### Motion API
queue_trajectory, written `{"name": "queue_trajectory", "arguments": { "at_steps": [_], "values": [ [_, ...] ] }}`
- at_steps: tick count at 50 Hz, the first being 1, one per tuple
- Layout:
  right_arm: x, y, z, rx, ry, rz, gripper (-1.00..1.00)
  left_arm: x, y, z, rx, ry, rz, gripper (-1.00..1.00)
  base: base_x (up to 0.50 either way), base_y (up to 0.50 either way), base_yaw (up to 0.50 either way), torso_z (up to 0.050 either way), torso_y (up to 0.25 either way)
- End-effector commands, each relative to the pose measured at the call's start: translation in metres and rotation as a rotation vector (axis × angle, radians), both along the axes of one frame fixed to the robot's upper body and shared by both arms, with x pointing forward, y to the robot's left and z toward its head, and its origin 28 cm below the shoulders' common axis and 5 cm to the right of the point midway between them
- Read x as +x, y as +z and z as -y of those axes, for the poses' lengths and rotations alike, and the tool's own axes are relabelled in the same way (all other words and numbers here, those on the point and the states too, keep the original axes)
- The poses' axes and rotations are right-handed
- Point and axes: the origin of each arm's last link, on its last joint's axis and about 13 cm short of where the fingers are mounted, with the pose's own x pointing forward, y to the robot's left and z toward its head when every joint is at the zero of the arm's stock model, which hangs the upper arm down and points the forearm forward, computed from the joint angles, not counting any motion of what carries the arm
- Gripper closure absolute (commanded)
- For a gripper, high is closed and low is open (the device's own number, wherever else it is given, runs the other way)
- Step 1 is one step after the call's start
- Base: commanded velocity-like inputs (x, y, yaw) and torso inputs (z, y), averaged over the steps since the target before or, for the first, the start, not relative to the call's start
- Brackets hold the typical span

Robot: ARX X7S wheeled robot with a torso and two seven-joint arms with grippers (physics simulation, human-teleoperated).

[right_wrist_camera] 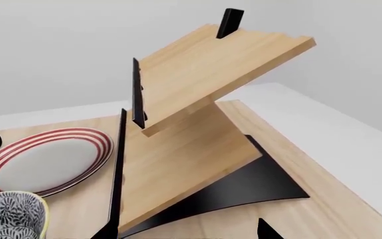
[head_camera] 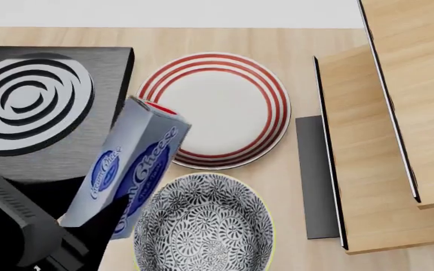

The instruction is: Pick up the cream cheese and put it in the bowl.

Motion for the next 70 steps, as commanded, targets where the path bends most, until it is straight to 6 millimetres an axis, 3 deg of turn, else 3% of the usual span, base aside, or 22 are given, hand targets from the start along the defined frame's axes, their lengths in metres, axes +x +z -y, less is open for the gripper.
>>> {"name": "queue_trajectory", "arguments": {
  "at_steps": [1, 23, 70],
  "values": [
    [0.001, -0.001, -0.001, 0.000, 0.005, -0.002, -1.00, 0.011, 0.001, 0.016, -0.016, -0.035, -0.011, 1.00, 0.00, 0.00, 0.00, 0.000, 0.000],
    [0.001, -0.004, 0.000, 0.006, 0.005, -0.009, -1.00, 0.031, -0.022, 0.034, 0.066, -0.029, 0.054, 1.00, 0.00, 0.00, 0.00, 0.001, 0.001],
    [0.007, -0.008, -0.003, 0.010, 0.027, -0.023, -1.00, 0.082, -0.077, 0.051, 0.082, -0.017, -0.093, 1.00, 0.00, 0.00, 0.00, 0.000, 0.000]
  ]
}}
